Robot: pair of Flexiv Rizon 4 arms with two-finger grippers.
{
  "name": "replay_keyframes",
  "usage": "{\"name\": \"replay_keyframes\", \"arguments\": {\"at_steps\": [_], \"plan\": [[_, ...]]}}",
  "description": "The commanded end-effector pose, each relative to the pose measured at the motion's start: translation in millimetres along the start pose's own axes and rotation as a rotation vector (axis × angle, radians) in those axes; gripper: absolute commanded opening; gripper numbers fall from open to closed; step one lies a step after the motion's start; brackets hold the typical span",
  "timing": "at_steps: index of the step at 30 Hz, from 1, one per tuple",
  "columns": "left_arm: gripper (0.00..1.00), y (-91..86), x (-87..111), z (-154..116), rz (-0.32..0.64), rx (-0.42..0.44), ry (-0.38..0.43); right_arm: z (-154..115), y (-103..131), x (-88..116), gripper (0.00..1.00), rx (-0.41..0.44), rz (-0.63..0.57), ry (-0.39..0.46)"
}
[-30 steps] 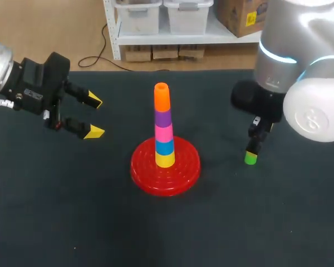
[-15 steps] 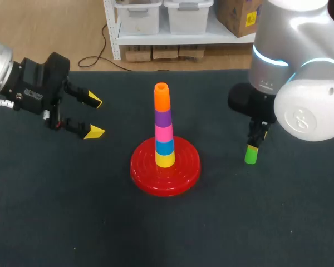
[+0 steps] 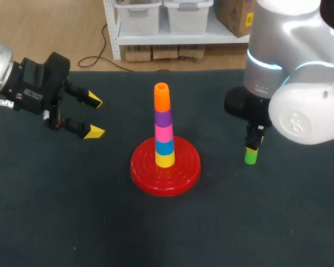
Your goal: Pick up and stack the cylinders on the red base in this order: pink,purple,orange,green
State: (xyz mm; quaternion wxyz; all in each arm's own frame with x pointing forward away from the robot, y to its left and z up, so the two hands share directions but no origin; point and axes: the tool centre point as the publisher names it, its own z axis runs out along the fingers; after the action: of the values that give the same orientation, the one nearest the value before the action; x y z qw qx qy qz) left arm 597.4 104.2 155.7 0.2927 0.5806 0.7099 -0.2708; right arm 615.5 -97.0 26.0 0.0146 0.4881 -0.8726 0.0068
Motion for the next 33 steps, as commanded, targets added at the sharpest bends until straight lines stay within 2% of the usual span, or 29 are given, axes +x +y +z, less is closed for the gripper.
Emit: {"name": "replay_keyframes", "arguments": {"at_steps": [1, 7, 9, 10, 14, 18, 27, 33], "plan": [[1.0, -0.3, 1.1, 0.3, 0.002, -0.001, -0.004, 0.5, 1.3, 0.6, 0.31, 0.003, 0.0, 0.001], [1.0, -0.3, 1.1, 0.3, 0.002, -0.001, -0.004, 0.3, 2.3, 0.3, 0.24, 0.003, -0.005, 0.003], [1.0, -0.3, 1.1, 0.3, 0.002, -0.001, -0.004, -0.2, 3.1, 0.3, 0.14, 0.003, -0.009, 0.003], [1.0, -0.3, 1.1, 0.3, 0.002, -0.001, -0.004, -0.4, 3.5, 0.4, 0.0, 0.002, -0.009, 0.003], [1.0, -0.3, 1.1, 0.3, 0.002, -0.001, -0.004, -4.9, 5.7, 0.6, 0.0, -0.001, -0.015, 0.01], [1.0, -0.3, 1.1, 0.3, 0.002, -0.001, -0.004, -24.5, 7.5, -0.4, 0.0, -0.001, -0.018, 0.008], [1.0, -0.3, 1.1, 0.3, 0.002, -0.001, -0.004, -97.9, 12.8, -9.2, 0.0, 0.031, -0.051, -0.044], [1.0, -0.3, 1.1, 0.3, 0.002, -0.001, -0.004, -155.0, 19.6, -27.4, 0.0, 0.062, -0.109, -0.036]]}}
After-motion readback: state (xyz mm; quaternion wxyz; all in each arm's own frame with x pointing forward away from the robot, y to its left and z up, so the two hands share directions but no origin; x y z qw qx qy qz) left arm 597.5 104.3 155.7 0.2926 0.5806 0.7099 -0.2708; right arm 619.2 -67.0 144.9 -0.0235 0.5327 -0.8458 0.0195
